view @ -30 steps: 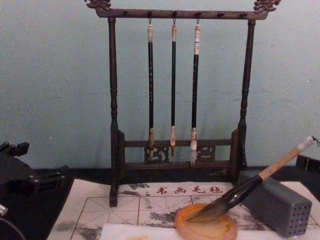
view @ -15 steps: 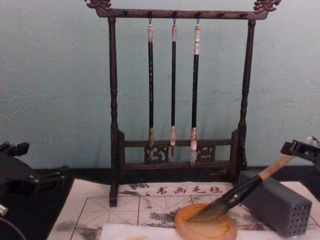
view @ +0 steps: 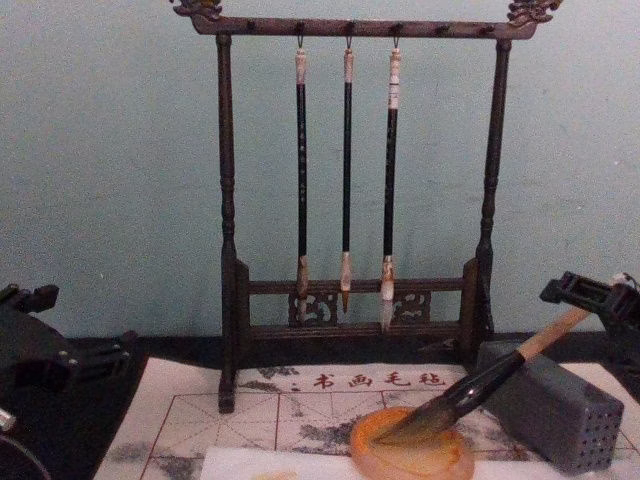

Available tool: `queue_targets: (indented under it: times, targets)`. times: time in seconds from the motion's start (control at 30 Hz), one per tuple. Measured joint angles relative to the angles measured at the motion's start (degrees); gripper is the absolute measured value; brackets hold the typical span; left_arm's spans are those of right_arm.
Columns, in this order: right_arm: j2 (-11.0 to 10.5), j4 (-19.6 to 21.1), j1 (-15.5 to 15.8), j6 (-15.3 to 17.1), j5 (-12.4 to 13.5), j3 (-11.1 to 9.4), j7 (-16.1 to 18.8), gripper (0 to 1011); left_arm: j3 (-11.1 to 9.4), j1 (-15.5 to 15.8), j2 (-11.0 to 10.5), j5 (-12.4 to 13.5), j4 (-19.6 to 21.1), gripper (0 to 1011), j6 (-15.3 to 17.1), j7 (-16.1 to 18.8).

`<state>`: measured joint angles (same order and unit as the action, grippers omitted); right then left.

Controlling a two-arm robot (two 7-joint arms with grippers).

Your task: Pick up the brush from the inkstone, write on the paper, then place the brush back to its original position.

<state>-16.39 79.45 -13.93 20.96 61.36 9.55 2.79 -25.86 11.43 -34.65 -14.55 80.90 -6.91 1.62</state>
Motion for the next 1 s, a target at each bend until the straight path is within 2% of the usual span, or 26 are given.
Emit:
queue_targets:
  times: [0.3,0.63,1.0]
  targets:
    - [1.2,-3.4,-2.9,0.0,2.6,0.8,-1.1,1002,0.0,0.0,0.0,0.0,0.0,1001,0.0,0.0]
    - [1.5,-6.3,-5.4,-0.8,3.7,2.2,-1.4,1002,0.0,0.0,0.0,0.0,0.0,1001,0.0,0.0]
    - [1.2,-6.9,-6.1,-1.7,4.7,3.5,-1.8,1003,0.0,0.0,0.0,0.0,0.0,1001,0.0,0.0]
